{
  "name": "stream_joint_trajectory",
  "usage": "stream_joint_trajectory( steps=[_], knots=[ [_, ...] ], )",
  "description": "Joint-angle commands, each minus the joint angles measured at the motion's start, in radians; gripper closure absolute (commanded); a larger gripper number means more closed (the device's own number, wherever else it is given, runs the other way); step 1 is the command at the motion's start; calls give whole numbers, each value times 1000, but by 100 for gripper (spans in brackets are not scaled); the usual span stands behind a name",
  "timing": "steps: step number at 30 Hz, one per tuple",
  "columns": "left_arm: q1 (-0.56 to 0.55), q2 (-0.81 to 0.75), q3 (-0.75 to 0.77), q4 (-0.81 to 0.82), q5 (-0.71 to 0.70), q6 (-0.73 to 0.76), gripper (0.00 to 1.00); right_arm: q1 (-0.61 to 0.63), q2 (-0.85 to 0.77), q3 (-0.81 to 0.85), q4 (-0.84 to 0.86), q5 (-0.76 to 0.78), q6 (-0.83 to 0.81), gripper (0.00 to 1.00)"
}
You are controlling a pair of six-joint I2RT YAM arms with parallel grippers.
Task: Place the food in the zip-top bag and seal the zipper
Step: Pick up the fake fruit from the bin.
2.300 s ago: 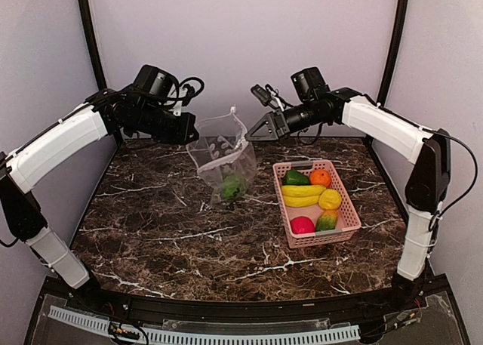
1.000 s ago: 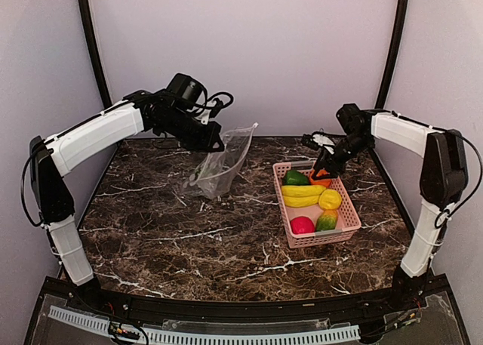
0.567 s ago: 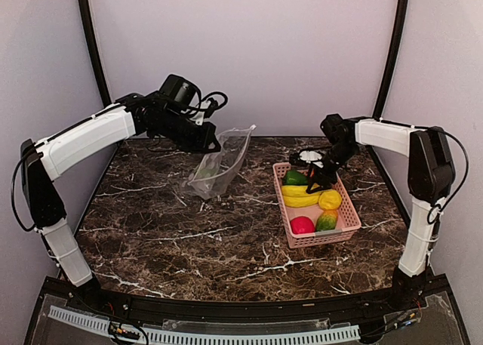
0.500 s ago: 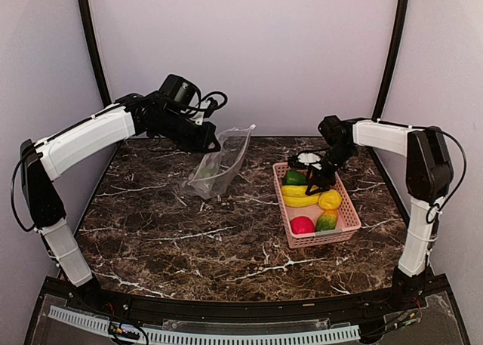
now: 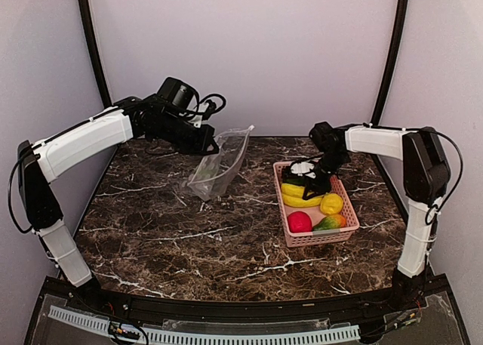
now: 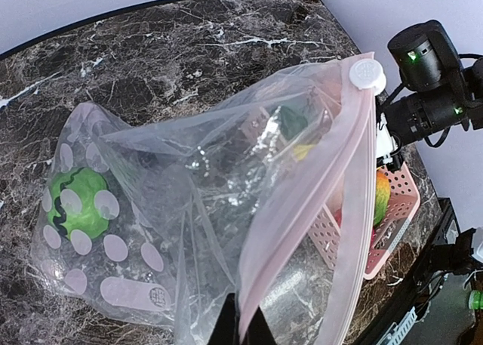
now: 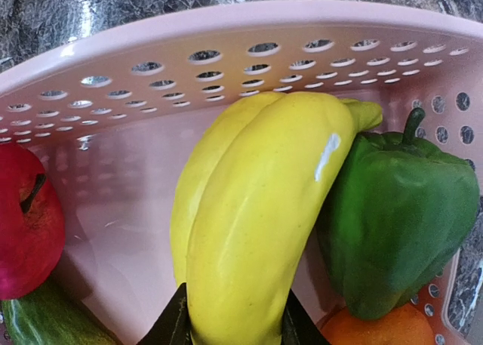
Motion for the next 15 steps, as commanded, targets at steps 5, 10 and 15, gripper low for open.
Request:
stream_joint_trajectory(
  steps=[5, 10, 15],
  knots=[
    [3, -54, -27, 26, -4, -5, 99, -7, -184, 9, -79, 2, -12, 80],
    [3, -45, -28, 50, 1, -18, 99, -29, -226, 51, -156, -90, 17, 81],
    [2, -30, -33, 90, 24, -40, 99, -40, -263, 163, -251, -308, 75, 79]
  ],
)
